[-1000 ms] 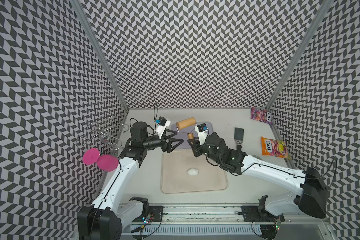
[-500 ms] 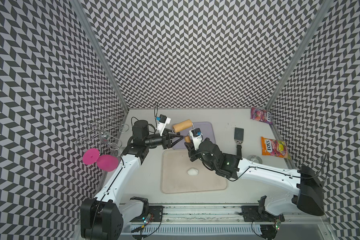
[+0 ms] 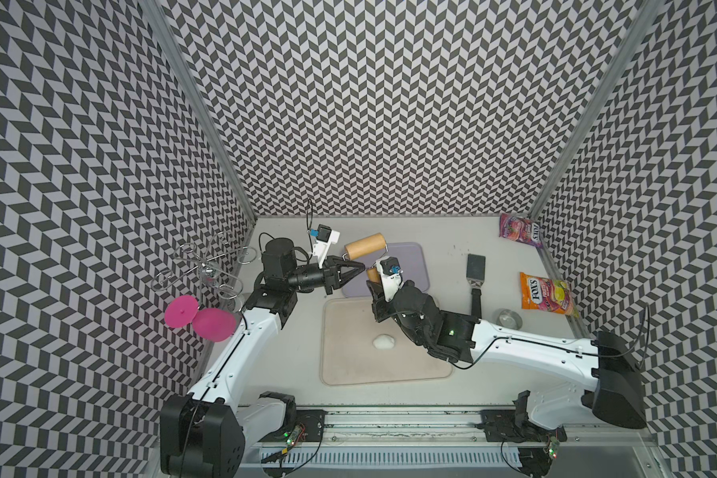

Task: Roll out the dumpling wrappers from the dough
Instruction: Pick up the rolling pin from the center of the board.

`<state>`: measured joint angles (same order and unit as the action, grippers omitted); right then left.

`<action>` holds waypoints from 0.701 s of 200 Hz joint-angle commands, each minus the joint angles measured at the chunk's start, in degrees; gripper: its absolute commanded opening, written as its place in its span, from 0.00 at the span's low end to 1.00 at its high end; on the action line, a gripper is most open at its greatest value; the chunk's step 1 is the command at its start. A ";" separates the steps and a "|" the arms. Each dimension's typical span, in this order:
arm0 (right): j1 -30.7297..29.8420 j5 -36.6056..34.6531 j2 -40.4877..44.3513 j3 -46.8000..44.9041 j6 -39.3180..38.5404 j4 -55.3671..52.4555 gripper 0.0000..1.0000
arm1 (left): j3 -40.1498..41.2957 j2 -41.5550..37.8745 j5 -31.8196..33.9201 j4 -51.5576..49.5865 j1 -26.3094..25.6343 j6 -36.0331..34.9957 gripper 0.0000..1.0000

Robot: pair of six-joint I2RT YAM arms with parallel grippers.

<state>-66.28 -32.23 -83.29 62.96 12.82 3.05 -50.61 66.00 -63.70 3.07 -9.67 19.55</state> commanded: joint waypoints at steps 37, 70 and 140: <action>-0.96 -3.59 0.30 1.12 1.07 7.11 0.73 | -1.66 -0.93 1.89 2.24 0.56 1.19 0.00; 1.79 5.12 4.07 -0.28 6.49 6.38 0.99 | -2.12 -3.02 7.62 7.44 4.90 7.74 0.00; 12.17 28.80 13.78 -14.68 33.92 25.84 0.97 | 3.01 -4.26 12.42 25.07 10.06 30.40 0.00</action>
<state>-59.46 -18.83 -70.85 50.81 30.85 17.47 -50.24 62.59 -52.29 15.16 -0.73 37.54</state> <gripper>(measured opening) 0.971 0.069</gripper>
